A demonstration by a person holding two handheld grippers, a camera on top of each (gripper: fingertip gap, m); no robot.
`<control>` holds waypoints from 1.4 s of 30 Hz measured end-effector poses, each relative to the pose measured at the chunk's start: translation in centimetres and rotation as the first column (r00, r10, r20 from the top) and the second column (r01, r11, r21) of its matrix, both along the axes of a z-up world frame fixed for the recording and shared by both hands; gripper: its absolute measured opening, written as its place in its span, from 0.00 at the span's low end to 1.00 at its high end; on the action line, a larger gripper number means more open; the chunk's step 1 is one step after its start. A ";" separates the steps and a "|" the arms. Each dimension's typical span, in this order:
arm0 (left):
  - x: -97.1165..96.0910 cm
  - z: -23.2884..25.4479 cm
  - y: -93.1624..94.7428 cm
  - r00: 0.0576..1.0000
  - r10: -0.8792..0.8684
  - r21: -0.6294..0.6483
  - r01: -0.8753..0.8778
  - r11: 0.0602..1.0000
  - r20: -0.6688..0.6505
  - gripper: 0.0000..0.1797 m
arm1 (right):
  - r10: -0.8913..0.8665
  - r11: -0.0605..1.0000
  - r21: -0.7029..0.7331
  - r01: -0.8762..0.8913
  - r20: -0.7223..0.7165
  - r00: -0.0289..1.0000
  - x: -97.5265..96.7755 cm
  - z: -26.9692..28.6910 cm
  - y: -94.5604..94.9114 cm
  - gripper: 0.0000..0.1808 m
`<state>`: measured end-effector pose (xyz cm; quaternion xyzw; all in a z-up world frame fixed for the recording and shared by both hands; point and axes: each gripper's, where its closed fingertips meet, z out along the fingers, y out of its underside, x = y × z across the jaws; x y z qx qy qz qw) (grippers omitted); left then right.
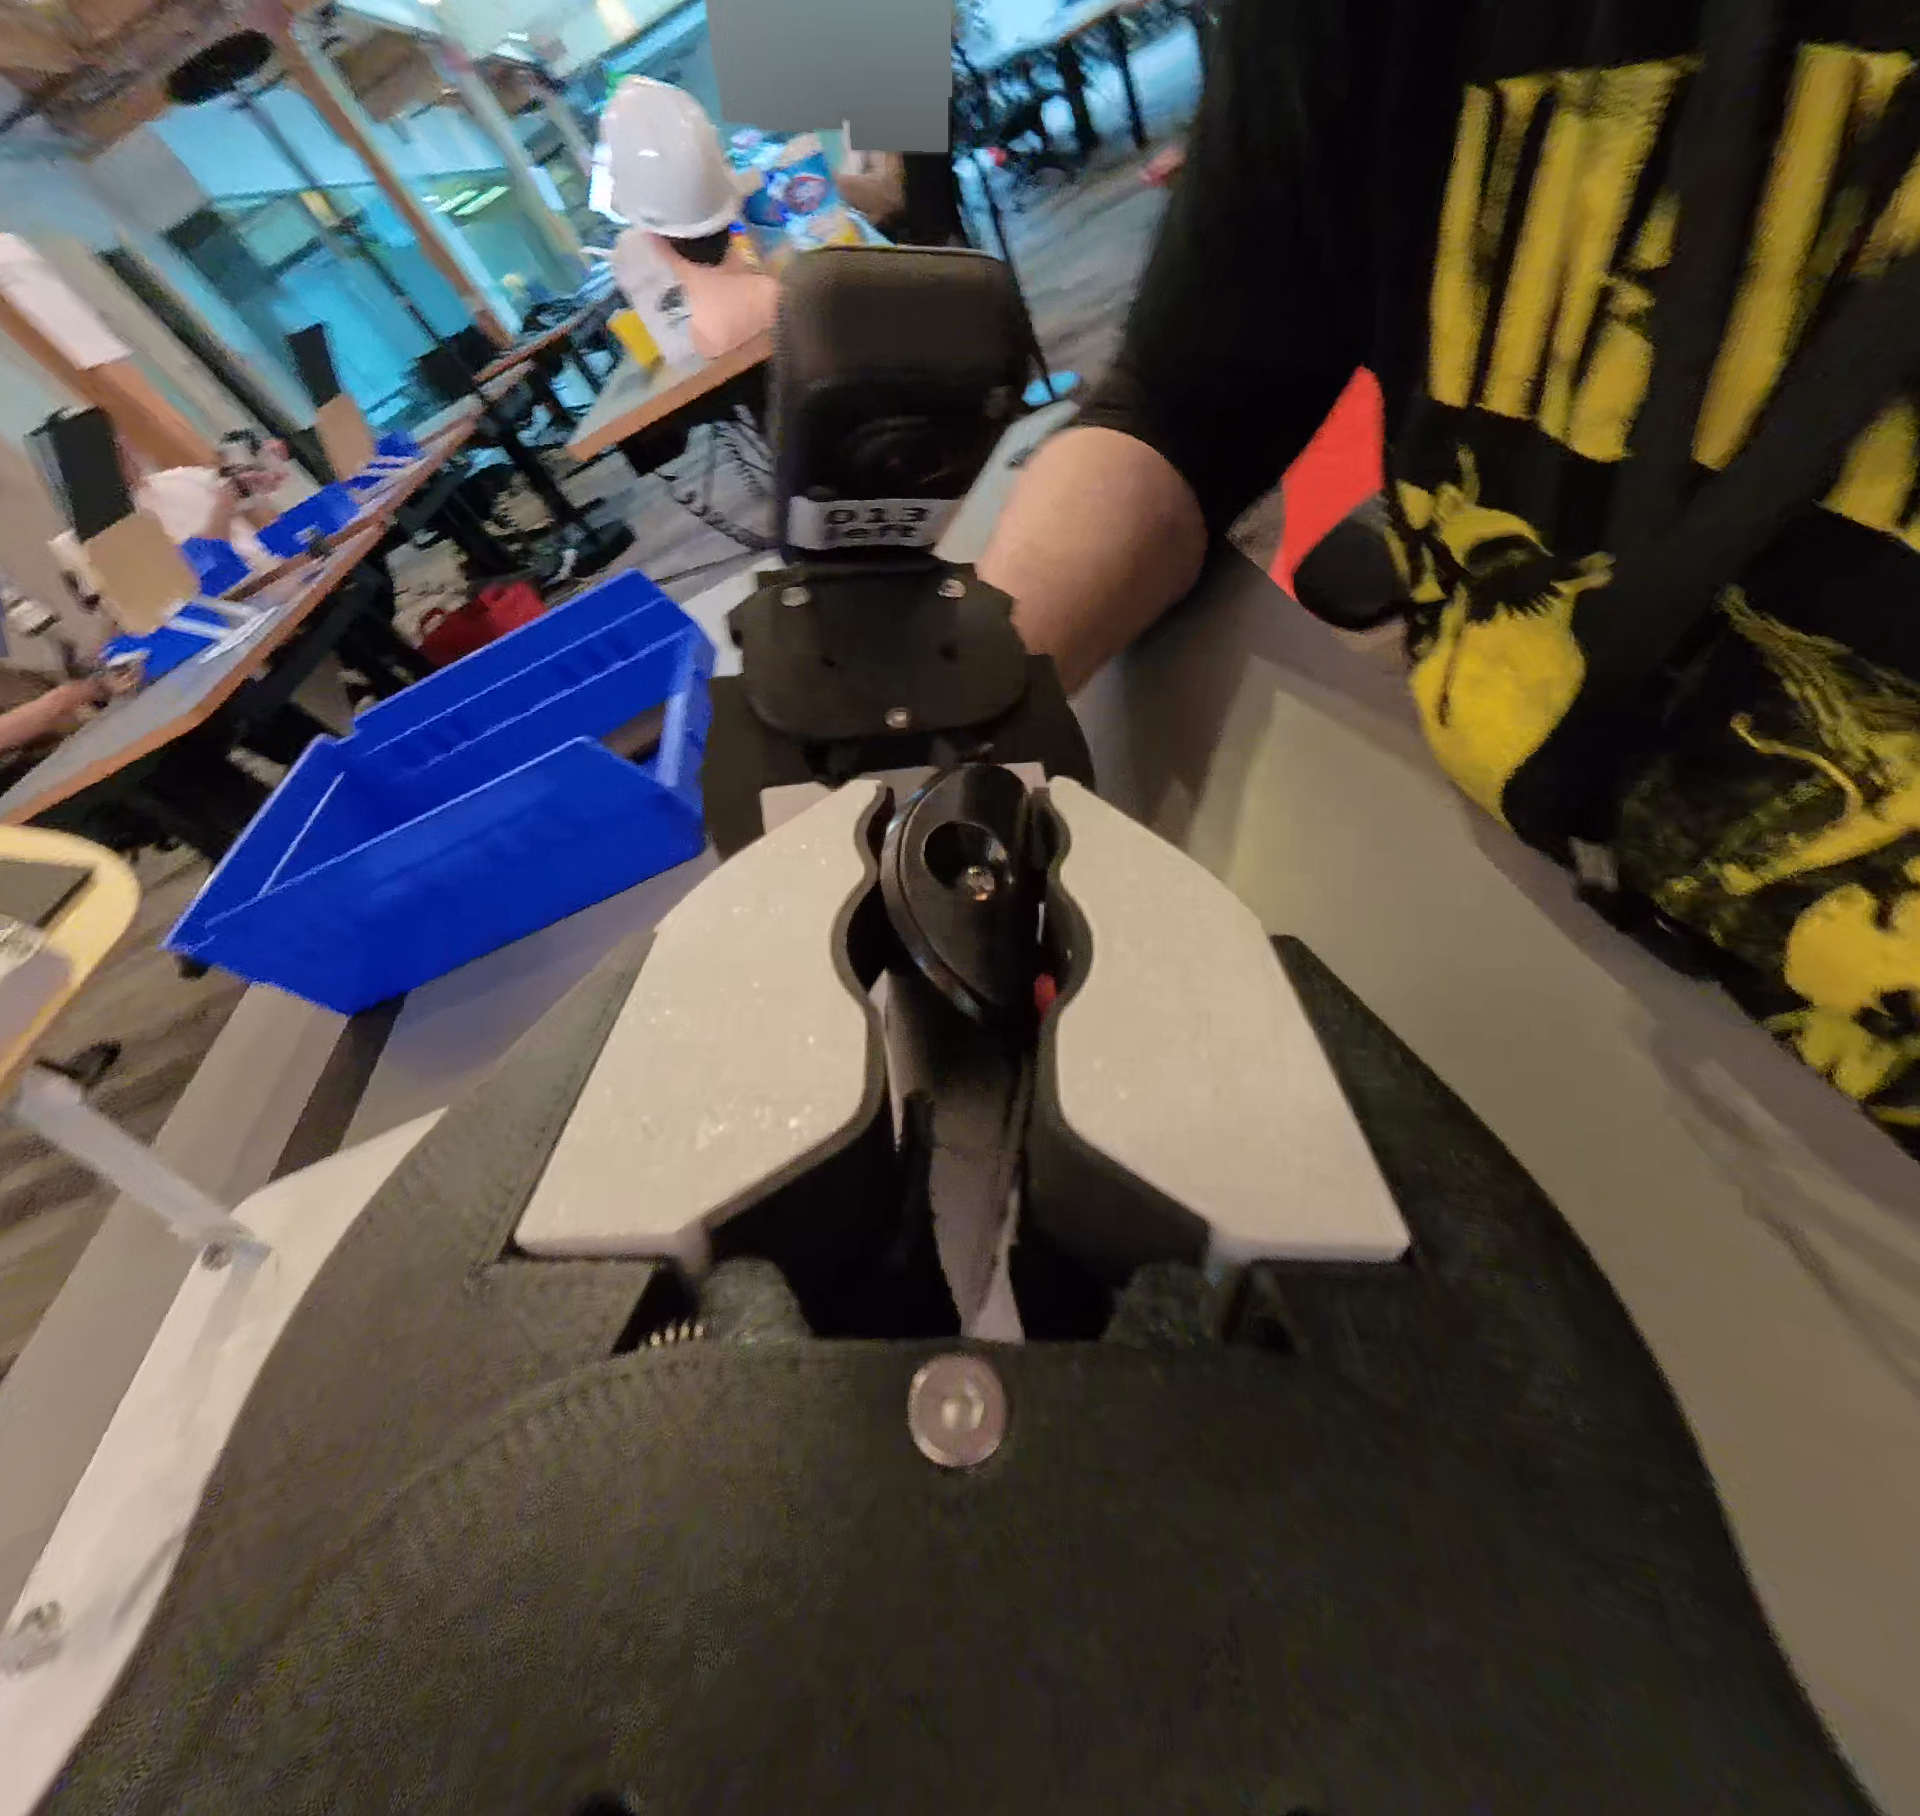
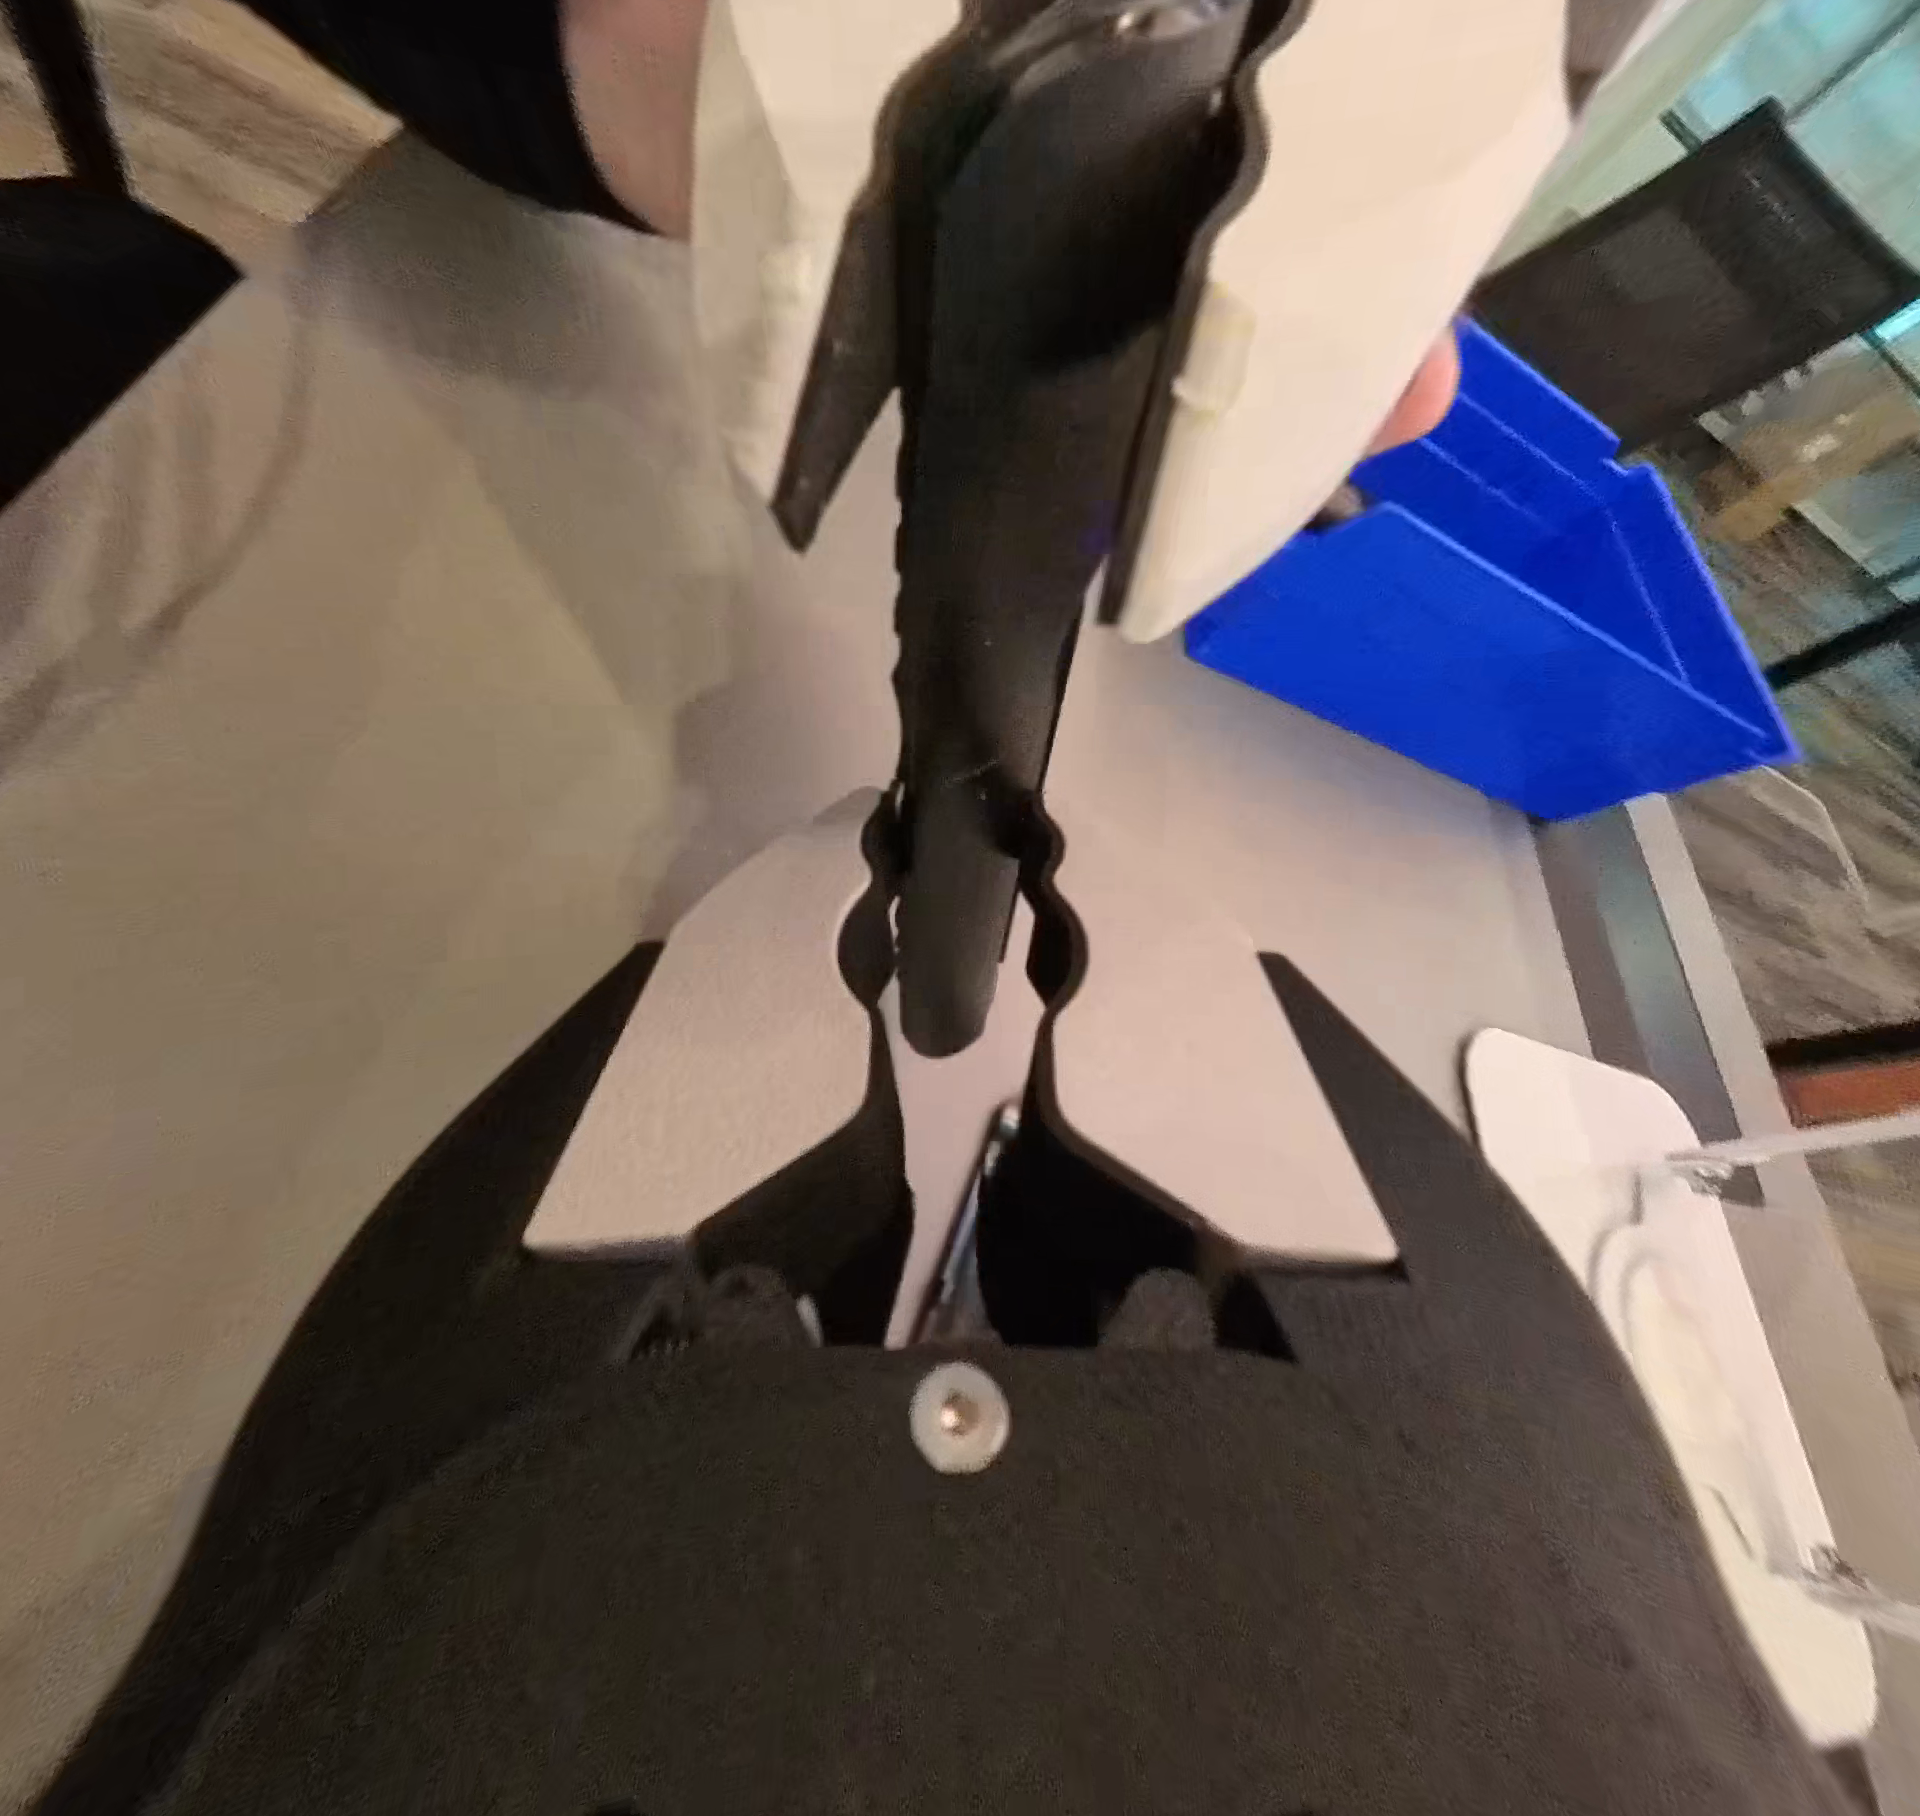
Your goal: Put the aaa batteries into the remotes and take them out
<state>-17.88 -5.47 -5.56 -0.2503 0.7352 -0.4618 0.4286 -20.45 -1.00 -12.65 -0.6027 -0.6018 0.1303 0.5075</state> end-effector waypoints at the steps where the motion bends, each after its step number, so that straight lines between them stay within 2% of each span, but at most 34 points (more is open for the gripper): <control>1: 0.3 0.5 0.9 0.999 0.046 -0.038 -0.045 0.998 0.011 0.16 | -0.046 0.999 0.017 0.047 -0.019 0.999 0.4 0.5 0.8 0.12; 4: 1.1 1.8 4.8 0.959 0.277 -0.163 -0.264 0.951 0.063 0.32 | -0.222 0.973 0.043 0.225 -0.076 0.972 2.0 2.1 3.4 0.12; 7: 1.5 1.7 8.6 0.834 0.549 -0.253 -0.520 0.816 0.056 0.39 | -0.378 0.917 0.098 0.387 -0.100 0.921 3.4 2.9 5.6 0.12; 9: 1.8 1.7 9.8 0.781 0.624 -0.379 -0.571 0.728 0.023 0.46 | -0.455 0.879 0.109 0.464 -0.102 0.885 4.0 2.8 6.9 0.12; 10: 2.0 1.4 10.1 0.764 0.646 -0.404 -0.591 0.698 -0.002 0.47 | -0.487 0.861 0.121 0.494 -0.086 0.869 4.0 2.6 7.3 0.12; 12: 2.3 1.7 10.8 0.708 0.705 -0.426 -0.628 0.651 0.033 0.41 | -0.512 0.840 0.169 0.516 -0.067 0.856 3.7 2.1 7.8 0.12; 14: 2.4 2.5 10.7 0.718 0.692 -0.451 -0.594 0.666 0.078 0.33 | -0.516 0.838 0.171 0.519 -0.063 0.854 3.0 1.4 7.7 0.12; 17: 2.5 2.7 10.8 0.738 0.670 -0.450 -0.573 0.685 0.079 0.33 | -0.504 0.852 0.101 0.514 -0.107 0.857 2.3 1.2 7.3 0.13; 20: 2.4 2.4 10.4 0.832 0.552 -0.457 -0.471 0.755 0.054 0.32 | -0.397 0.915 -0.155 0.373 -0.182 0.899 1.7 0.8 6.1 0.19; 22: 1.7 2.4 10.2 0.887 0.456 -0.500 -0.364 0.786 0.070 0.32 | -0.342 0.915 -0.324 0.240 -0.310 0.887 1.8 1.7 5.4 0.24; 25: 0.8 1.4 10.1 0.943 0.326 -0.472 -0.257 0.843 0.071 0.32 | -0.358 0.830 -0.552 0.081 -0.415 0.836 2.8 2.1 6.1 0.33; 27: 0.4 1.0 8.7 0.983 0.175 -0.469 -0.132 0.873 0.048 0.32 | -0.360 0.748 -0.661 -0.056 -0.475 0.803 2.6 1.7 6.4 0.31; 30: 1.2 -0.9 8.6 0.988 0.145 -0.370 -0.151 0.917 -0.043 0.32 | -0.346 0.664 -0.722 -0.192 -0.525 0.777 1.4 1.2 6.8 0.25; 33: 0.8 -1.0 8.2 0.996 0.072 -0.384 -0.087 0.919 -0.054 0.32 | -0.331 0.670 -0.726 -0.156 -0.480 0.813 0.5 0.7 7.1 0.21; 38: 0.6 -1.6 7.8 0.994 0.063 -0.309 -0.089 0.947 -0.092 0.32 | -0.390 0.552 -0.795 -0.253 -0.514 0.764 0.3 -0.2 7.3 0.26; 42: 0.5 -2.2 7.9 0.986 0.083 -0.235 -0.115 0.965 -0.141 0.32 | -0.390 0.540 -0.791 -0.288 -0.538 0.747 0.8 -0.2 7.5 0.23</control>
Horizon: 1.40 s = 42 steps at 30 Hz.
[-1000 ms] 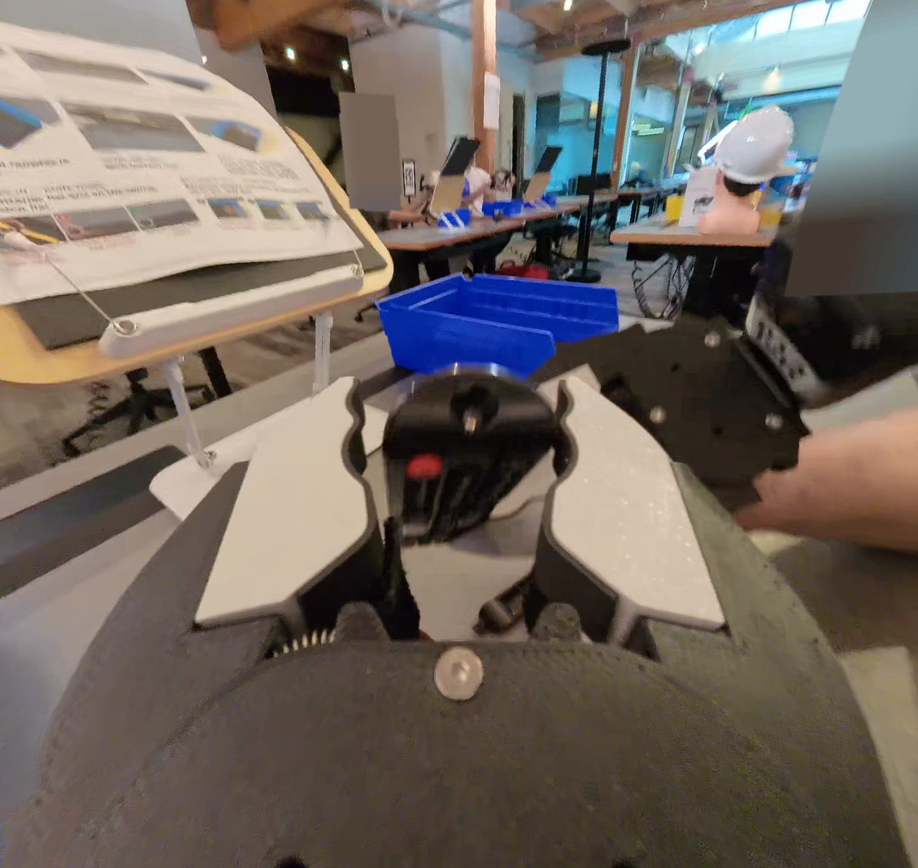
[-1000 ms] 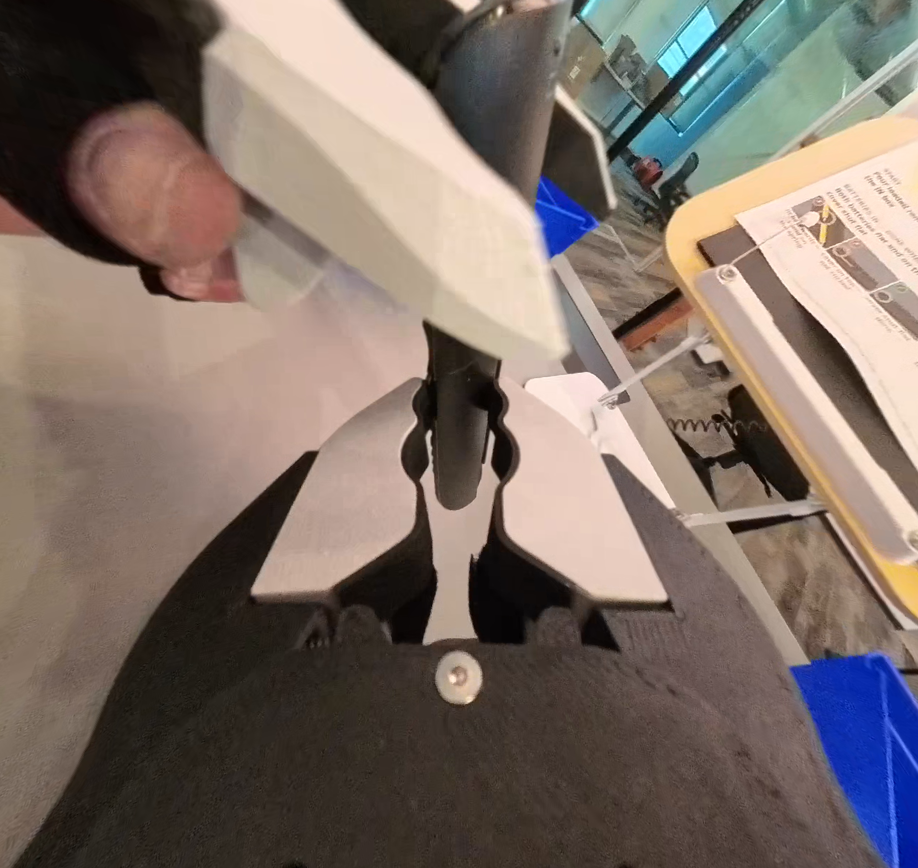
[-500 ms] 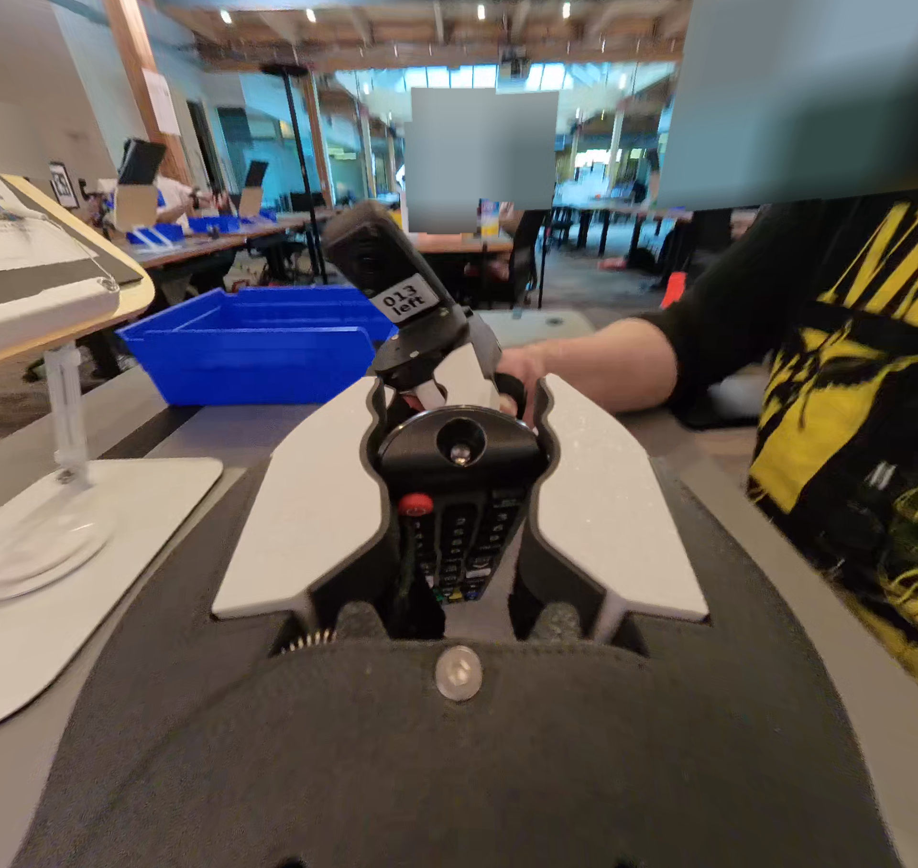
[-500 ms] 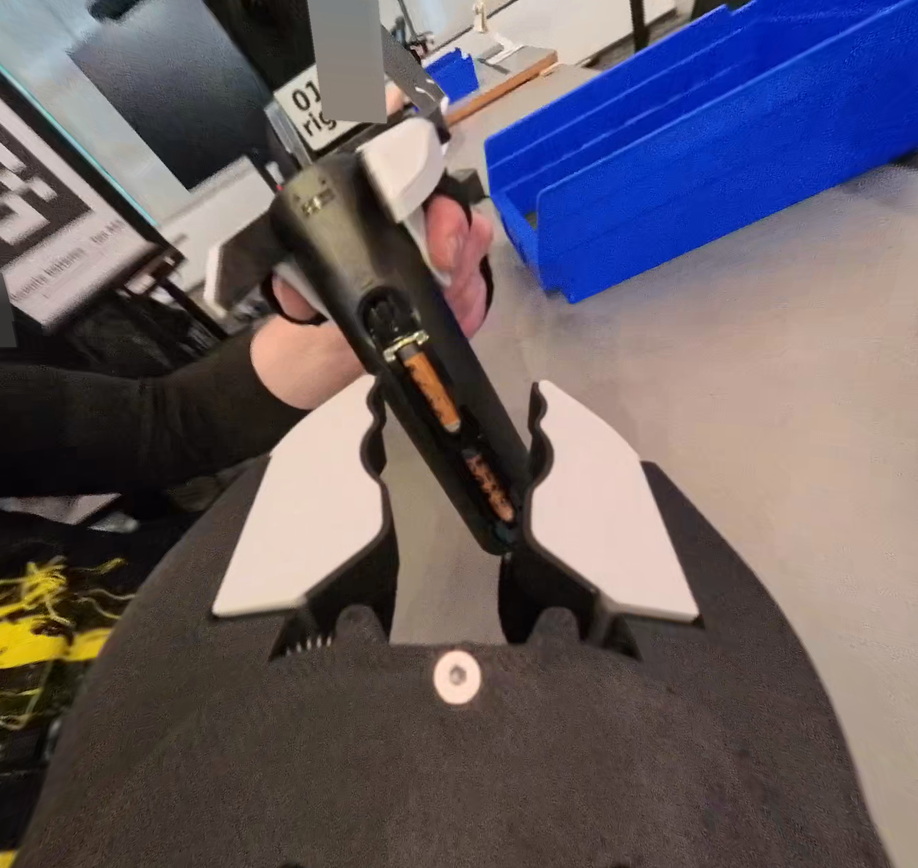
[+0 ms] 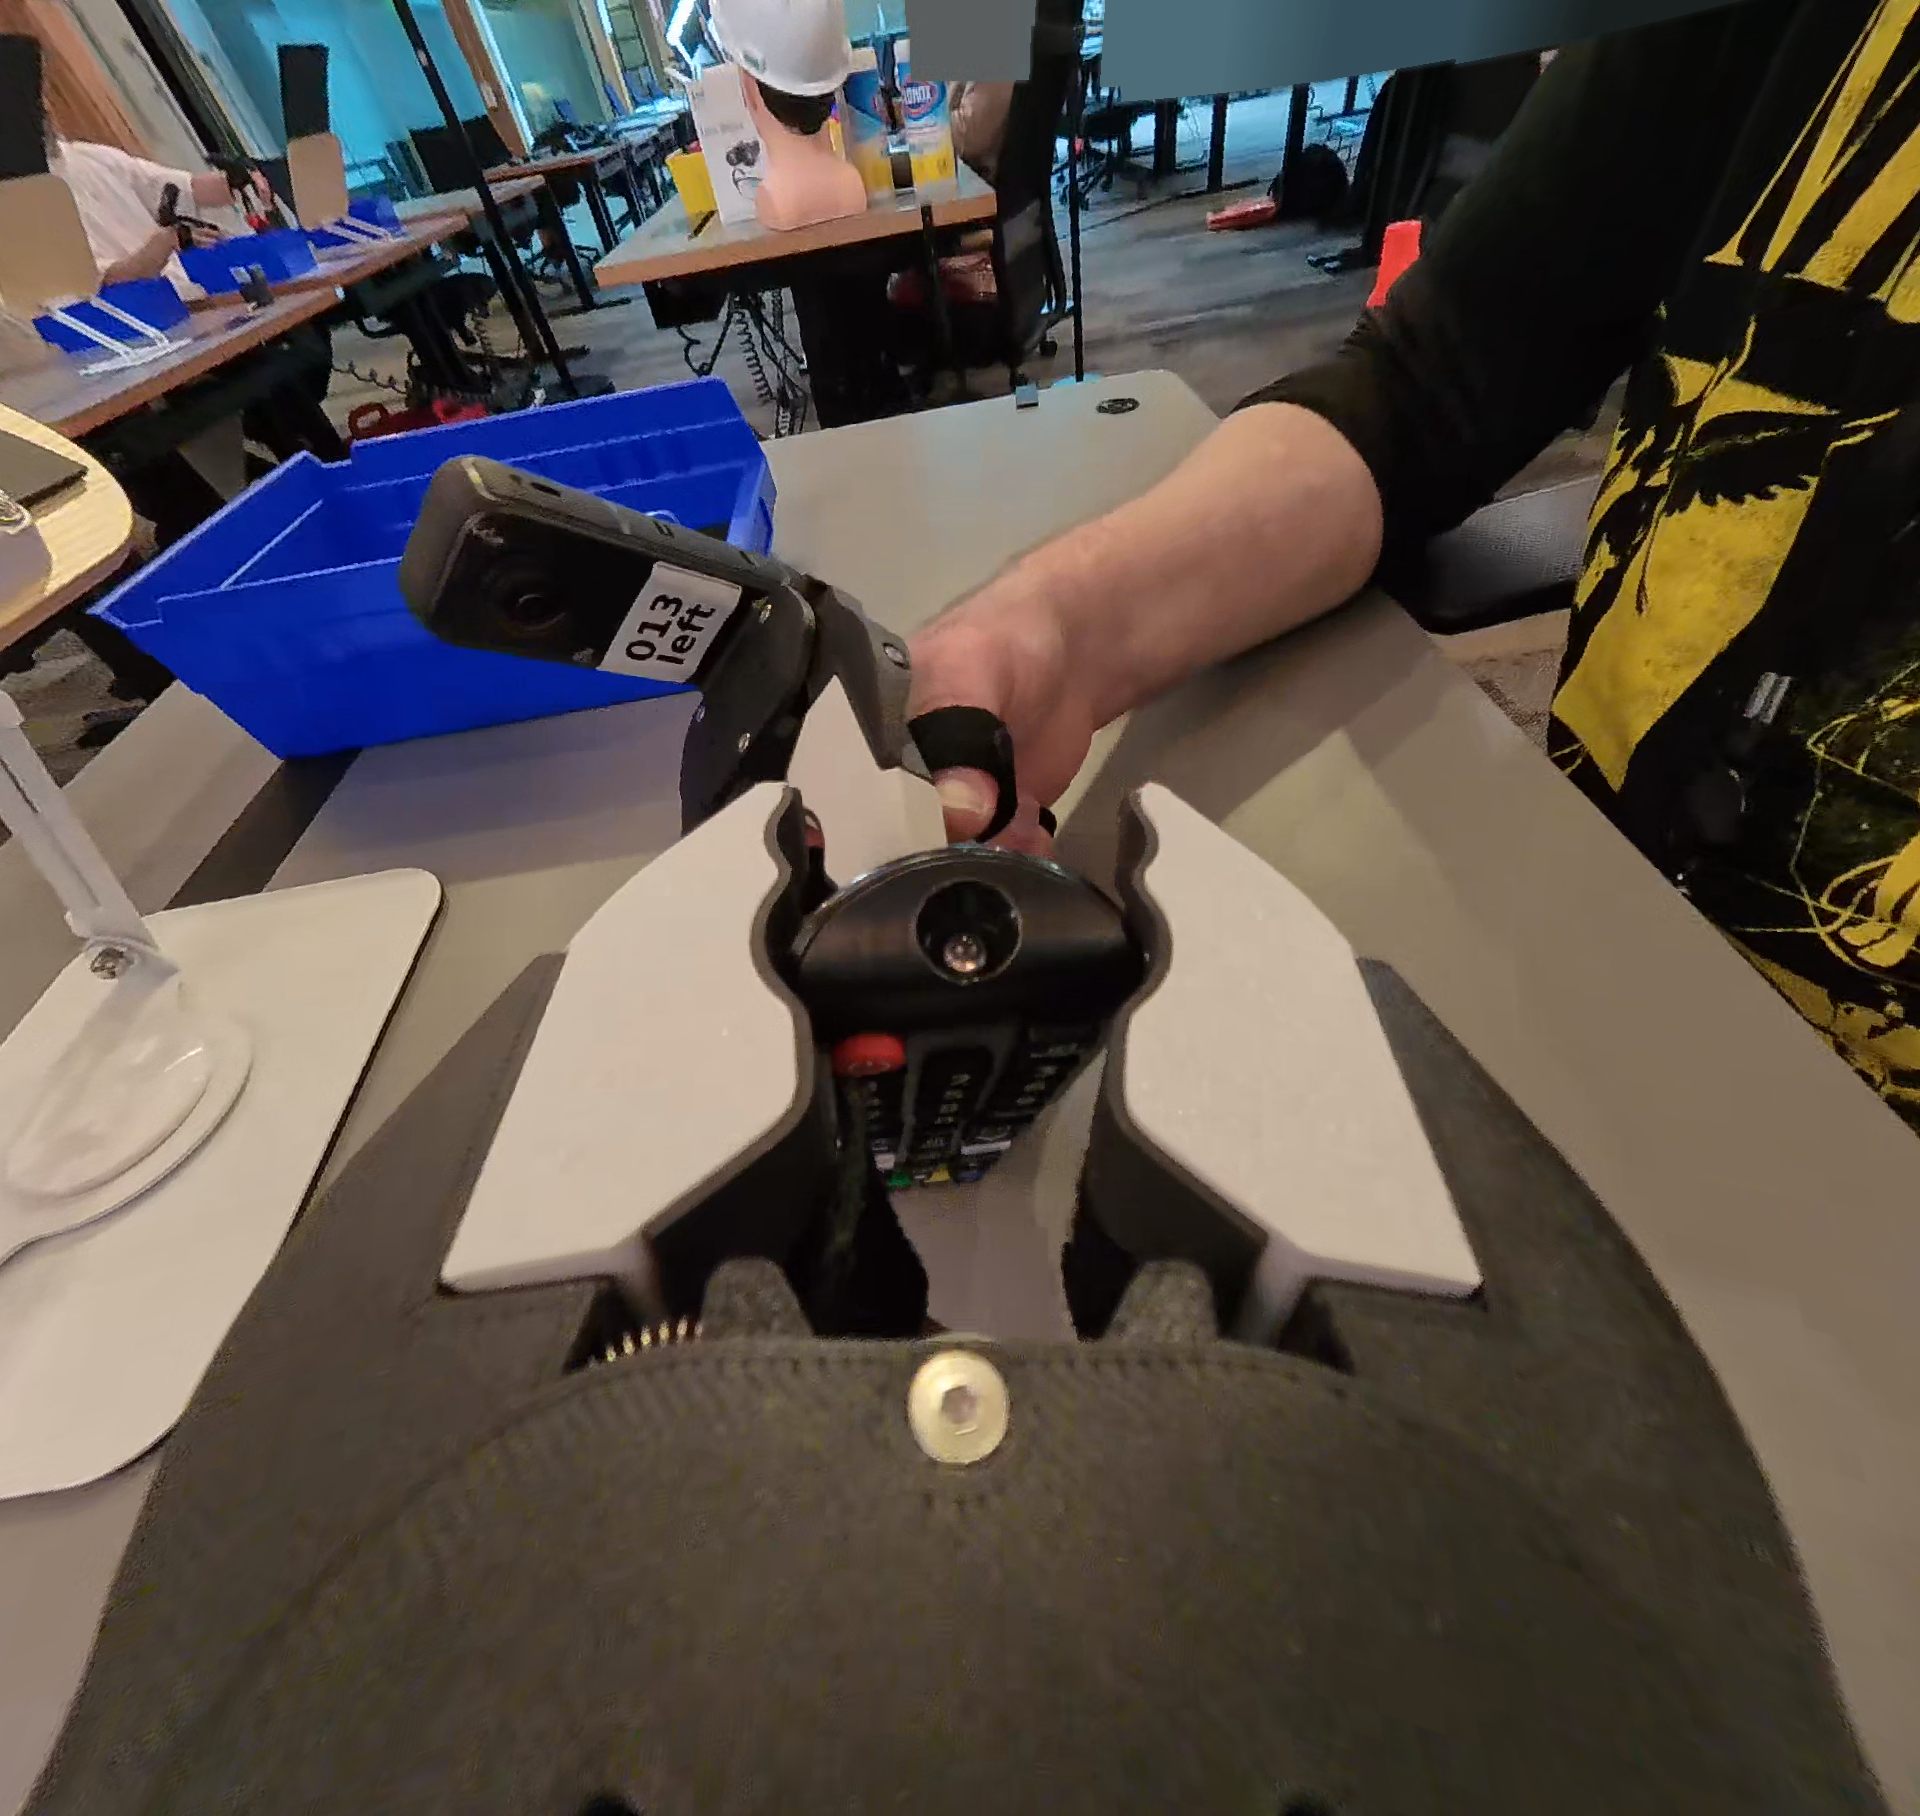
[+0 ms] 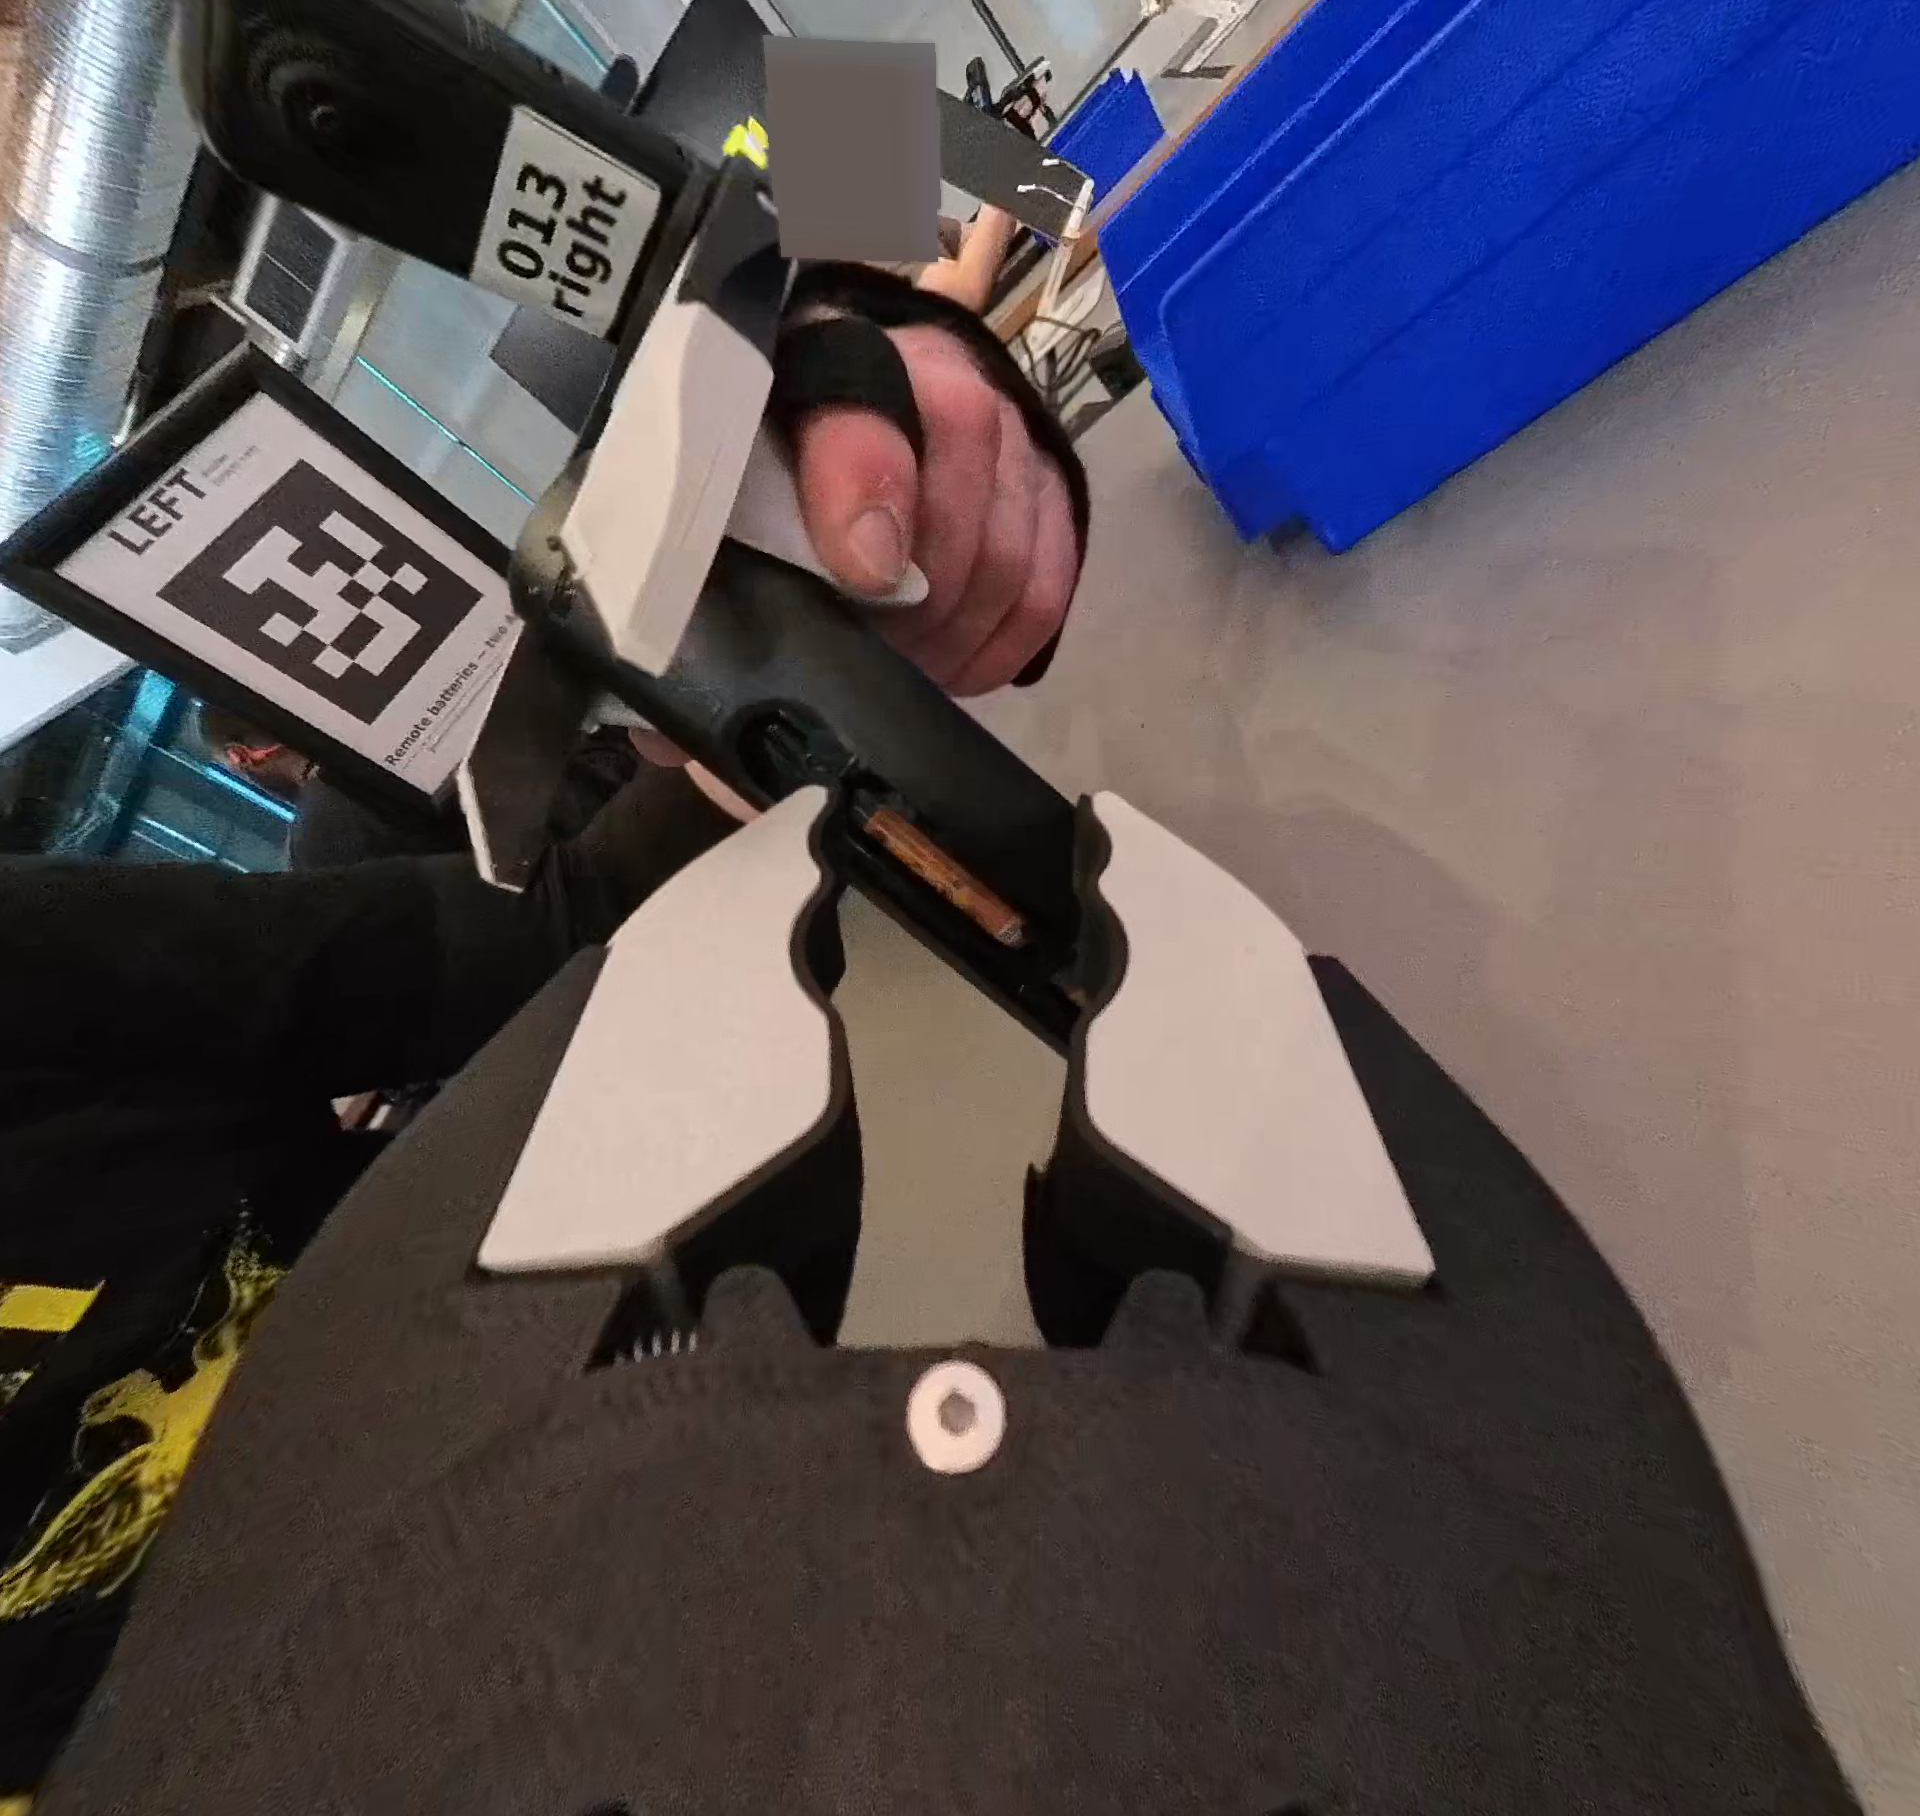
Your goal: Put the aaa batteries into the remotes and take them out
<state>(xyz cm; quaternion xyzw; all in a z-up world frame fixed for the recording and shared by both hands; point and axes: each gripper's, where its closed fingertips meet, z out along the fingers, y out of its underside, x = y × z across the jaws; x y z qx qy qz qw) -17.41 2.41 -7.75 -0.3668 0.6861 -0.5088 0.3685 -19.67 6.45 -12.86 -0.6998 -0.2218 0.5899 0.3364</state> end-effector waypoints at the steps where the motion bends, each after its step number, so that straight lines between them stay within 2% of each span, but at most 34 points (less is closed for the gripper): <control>1: 0.0 0.0 0.0 1.000 -0.004 -0.002 0.004 1.000 0.004 0.32 | 0.005 1.000 -0.008 -0.005 -0.009 1.000 0.2 -0.1 0.1 0.21; 4: 0.1 0.0 0.2 1.000 -0.009 -0.013 0.009 1.000 0.008 0.32 | 0.010 0.999 -0.038 -0.011 -0.039 0.999 0.3 -0.2 0.3 0.20; 18: -0.2 -0.4 0.2 0.999 0.035 0.044 -0.035 0.998 0.002 0.32 | 0.044 0.996 -0.077 -0.042 0.021 0.999 0.5 -1.3 0.2 0.20; 20: -0.2 -0.6 -0.1 1.000 0.026 0.062 -0.026 0.998 -0.001 0.32 | 0.058 0.992 -0.110 -0.059 -0.018 0.998 0.5 -1.1 0.0 0.26; 21: -0.2 -0.8 -0.1 0.999 0.031 0.080 -0.030 0.996 -0.011 0.32 | 0.066 0.990 -0.120 -0.067 -0.016 0.998 0.2 -1.1 -0.2 0.34; 36: -1.2 -1.7 0.5 0.996 0.089 0.115 -0.087 0.990 -0.012 0.32 | 0.054 0.992 -0.119 -0.050 0.031 0.998 -0.3 -1.9 0.0 0.29; 37: -1.3 -1.7 0.7 0.995 0.097 0.110 -0.095 0.989 -0.010 0.32 | 0.046 0.993 -0.110 -0.041 0.046 0.998 -0.3 -2.0 0.0 0.27; 38: -1.4 -1.6 1.0 0.994 0.114 0.098 -0.113 0.989 -0.003 0.32 | 0.035 0.994 -0.103 -0.026 0.085 0.996 0.0 -2.4 0.2 0.19; 39: -1.3 -1.1 1.1 0.992 0.124 0.083 -0.126 0.989 0.020 0.33 | -0.009 0.997 -0.070 0.024 0.206 0.978 0.7 -3.6 0.8 0.01; 40: -0.9 0.0 0.2 0.995 0.087 0.062 -0.090 0.994 0.055 0.32 | 0.015 0.998 -0.058 0.002 0.296 0.955 -0.1 -4.6 0.3 0.00; 41: 0.0 0.5 -1.1 0.999 0.039 0.050 -0.041 0.998 0.036 0.34 | 0.116 0.993 -0.079 -0.092 0.394 0.912 -1.8 -6.2 -1.0 0.01; 42: 1.3 0.0 -1.9 0.999 0.031 0.100 -0.030 0.995 -0.014 0.33 | 0.154 0.988 -0.048 -0.149 0.461 0.874 -3.3 -6.8 -1.6 0.01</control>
